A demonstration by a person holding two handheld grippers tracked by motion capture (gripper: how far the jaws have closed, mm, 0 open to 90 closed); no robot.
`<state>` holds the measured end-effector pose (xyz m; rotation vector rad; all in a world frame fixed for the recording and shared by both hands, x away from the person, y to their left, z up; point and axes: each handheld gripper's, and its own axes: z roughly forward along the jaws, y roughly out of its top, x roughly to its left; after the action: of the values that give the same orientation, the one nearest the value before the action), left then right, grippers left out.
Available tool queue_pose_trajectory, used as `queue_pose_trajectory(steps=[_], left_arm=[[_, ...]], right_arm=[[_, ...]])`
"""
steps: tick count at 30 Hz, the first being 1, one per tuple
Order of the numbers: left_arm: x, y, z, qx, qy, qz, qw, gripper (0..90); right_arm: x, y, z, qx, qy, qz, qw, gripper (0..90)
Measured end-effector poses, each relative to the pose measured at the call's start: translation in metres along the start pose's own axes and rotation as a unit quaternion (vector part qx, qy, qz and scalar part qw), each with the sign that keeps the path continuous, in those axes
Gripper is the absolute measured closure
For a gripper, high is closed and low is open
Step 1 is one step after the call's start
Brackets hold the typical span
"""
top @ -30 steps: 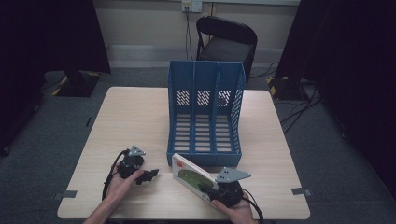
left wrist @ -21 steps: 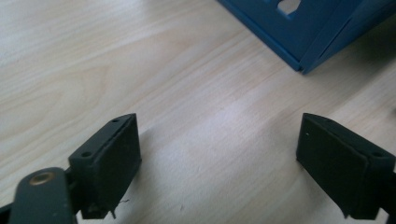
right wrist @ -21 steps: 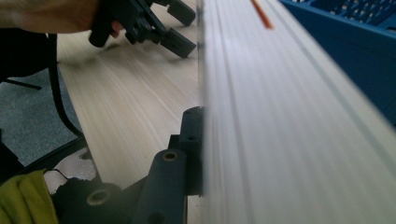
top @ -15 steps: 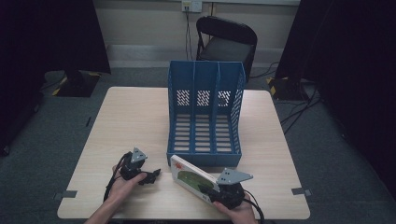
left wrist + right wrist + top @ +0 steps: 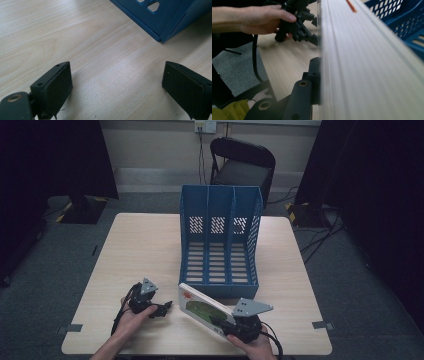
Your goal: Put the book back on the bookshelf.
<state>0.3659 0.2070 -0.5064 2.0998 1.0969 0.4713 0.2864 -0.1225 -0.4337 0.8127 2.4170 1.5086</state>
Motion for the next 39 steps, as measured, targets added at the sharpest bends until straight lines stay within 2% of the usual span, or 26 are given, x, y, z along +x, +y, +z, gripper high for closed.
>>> queue_pose_trajectory(steps=[9, 17, 23, 29, 37, 39], left_arm=[[0.000, 0.000, 0.000, 0.000, 0.001, 0.000, 1.0000, 8.5], [0.000, 0.001, 0.001, 0.004, 0.001, 0.002, 1.0000, 7.5], [0.000, 0.001, 0.001, 0.002, 0.001, 0.000, 1.0000, 7.6], [0.000, 0.001, 0.001, 0.002, 0.001, 0.000, 1.0000, 7.6], [0.000, 0.001, 0.001, 0.004, 0.000, 0.002, 1.0000, 7.6], [0.000, 0.001, 0.001, 0.003, 0.001, 0.002, 1.0000, 7.6]], right_arm=[[0.000, 0.013, -0.008, -0.016, 0.001, -0.005, 0.9999, 76.7], [-0.002, 0.023, -0.015, -0.023, -0.008, -0.013, 0.9996, 76.7], [-0.003, 0.038, -0.020, -0.035, -0.014, -0.018, 0.9991, 76.7], [-0.009, 0.053, -0.022, -0.037, -0.026, -0.016, 0.9988, 76.7], [-0.020, 0.076, -0.026, -0.057, -0.039, -0.017, 0.9974, 76.7], [-0.026, 0.083, -0.027, -0.066, -0.045, -0.007, 0.9968, 76.7]])
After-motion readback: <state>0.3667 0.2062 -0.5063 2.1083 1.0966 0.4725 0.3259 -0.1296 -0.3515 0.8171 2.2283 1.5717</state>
